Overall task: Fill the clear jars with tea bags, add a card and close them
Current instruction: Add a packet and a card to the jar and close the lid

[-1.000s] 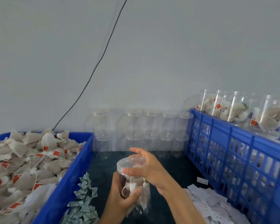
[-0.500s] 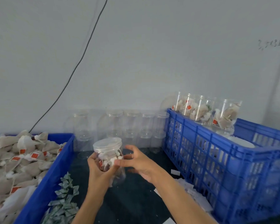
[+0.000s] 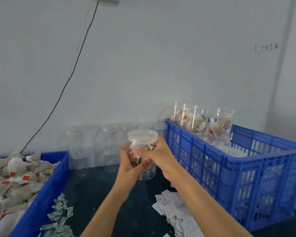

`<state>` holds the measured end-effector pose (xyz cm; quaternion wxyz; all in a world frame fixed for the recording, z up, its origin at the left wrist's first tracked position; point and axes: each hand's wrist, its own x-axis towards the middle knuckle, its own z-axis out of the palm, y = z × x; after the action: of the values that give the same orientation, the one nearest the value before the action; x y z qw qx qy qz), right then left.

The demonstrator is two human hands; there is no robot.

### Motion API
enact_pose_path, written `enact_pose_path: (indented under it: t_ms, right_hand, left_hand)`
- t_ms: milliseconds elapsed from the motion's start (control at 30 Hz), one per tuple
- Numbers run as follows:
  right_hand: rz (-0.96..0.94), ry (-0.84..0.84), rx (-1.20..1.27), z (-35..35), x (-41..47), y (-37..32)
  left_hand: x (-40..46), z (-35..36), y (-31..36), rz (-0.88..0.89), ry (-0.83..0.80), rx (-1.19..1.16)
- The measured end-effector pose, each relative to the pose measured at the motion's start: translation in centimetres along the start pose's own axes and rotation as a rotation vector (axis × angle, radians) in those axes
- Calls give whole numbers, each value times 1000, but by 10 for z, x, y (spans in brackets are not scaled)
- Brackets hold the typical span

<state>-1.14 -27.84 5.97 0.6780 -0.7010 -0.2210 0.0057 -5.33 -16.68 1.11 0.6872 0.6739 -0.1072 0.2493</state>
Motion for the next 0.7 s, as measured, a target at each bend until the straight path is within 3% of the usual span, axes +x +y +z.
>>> enact_pose_path:
  t_ms: [367, 700]
  right_hand:
    - [-208, 320, -139, -135, 4, -80]
    - [-226, 594, -274, -212, 14, -61]
  left_hand:
    - [67, 125, 45, 106, -202, 95]
    - [83, 200, 28, 13, -439, 91]
